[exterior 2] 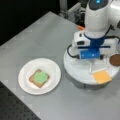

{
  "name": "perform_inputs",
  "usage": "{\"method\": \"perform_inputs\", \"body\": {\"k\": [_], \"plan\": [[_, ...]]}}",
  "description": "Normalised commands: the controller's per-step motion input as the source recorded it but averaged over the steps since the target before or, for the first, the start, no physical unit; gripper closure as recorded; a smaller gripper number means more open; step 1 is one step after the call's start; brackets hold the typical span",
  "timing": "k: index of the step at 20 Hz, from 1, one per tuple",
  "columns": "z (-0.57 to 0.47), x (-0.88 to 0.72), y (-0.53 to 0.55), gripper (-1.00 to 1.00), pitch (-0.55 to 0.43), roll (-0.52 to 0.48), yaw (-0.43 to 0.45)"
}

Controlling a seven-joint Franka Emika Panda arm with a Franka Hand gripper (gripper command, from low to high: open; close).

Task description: Ingredient selection for cheeseburger or sandwich

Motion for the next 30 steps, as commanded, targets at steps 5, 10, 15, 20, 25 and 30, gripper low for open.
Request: {"method": "perform_inputs", "body": {"k": [5, 10, 15, 20, 25, 30], "plan": [[-0.22, -0.15, -0.06, -1.0, 0.089, -0.004, 0.336], [-0.21, -0.1, -0.07, -1.0, 0.088, -0.017, 0.361], [-0.16, -0.08, -0.06, -1.0, 0.097, -0.018, 0.319], [-0.14, -0.05, -0.04, -1.0, 0.108, -0.004, 0.302], [-0.12, 0.0, -0.03, -1.0, 0.1, 0.006, 0.302], [-0.1, 0.02, -0.02, -1.0, 0.064, 0.0, 0.286]]}}
